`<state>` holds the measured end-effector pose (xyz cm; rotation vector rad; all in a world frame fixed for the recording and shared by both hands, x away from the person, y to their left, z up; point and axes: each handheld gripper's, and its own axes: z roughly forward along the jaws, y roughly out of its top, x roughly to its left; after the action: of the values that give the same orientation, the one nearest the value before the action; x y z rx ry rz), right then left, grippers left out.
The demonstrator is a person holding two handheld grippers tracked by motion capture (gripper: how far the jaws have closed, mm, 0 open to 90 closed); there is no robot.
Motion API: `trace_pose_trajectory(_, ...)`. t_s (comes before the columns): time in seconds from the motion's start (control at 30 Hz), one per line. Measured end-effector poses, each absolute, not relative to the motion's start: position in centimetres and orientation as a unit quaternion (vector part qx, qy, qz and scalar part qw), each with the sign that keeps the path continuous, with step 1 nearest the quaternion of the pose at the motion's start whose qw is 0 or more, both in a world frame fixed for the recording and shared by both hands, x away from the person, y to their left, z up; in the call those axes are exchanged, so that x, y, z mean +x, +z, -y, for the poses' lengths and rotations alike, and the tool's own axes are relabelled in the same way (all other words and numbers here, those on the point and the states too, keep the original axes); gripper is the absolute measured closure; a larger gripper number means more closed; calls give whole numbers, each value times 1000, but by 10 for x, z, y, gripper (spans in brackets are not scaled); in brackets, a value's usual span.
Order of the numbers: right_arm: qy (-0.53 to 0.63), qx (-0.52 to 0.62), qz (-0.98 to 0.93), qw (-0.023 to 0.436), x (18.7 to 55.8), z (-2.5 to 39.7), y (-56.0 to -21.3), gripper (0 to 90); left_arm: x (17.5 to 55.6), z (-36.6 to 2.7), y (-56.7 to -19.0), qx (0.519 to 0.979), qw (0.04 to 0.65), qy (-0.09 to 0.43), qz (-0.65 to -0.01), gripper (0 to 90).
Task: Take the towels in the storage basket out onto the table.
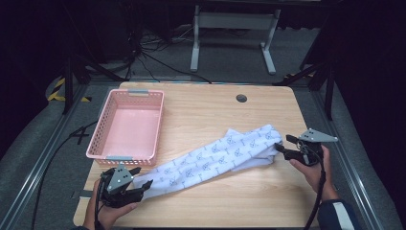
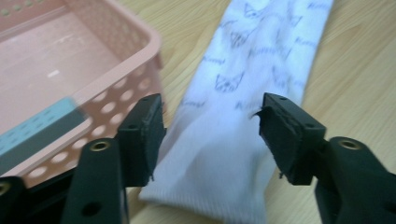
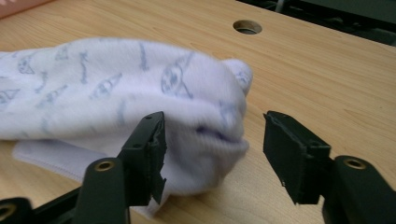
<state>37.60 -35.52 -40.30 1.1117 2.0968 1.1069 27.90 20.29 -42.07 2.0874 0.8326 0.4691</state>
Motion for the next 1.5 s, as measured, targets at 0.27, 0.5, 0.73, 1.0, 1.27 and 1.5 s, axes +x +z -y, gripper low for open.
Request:
trace_pose_trajectory(0.27,423,399,-776,244,353,372,-400,406,273,-146,-422,861,413,151,-256,325)
trace_pose_trajectory(0.5,403,396,-803,191,344,370,-418,435,283,-80,-436,893,384,126,-198,304)
trace_pose_trajectory(0.73,357,380,-837,166,353,342,-444,416,310,-44,-448,905,347,147,-197,355)
trace_pose_trajectory(1.0,334,397,-833,191,365,333,-453,425,331,-37,-461,910,326,130,-219,449)
trace_pose_trajectory(1.27,315,405,-830,221,371,331,-457,492,336,-42,-458,908,324,134,-231,793)
trace_pose_trajectory(1.5,307,386,-836,242,374,331,-452,808,331,-57,-435,895,358,140,-226,835)
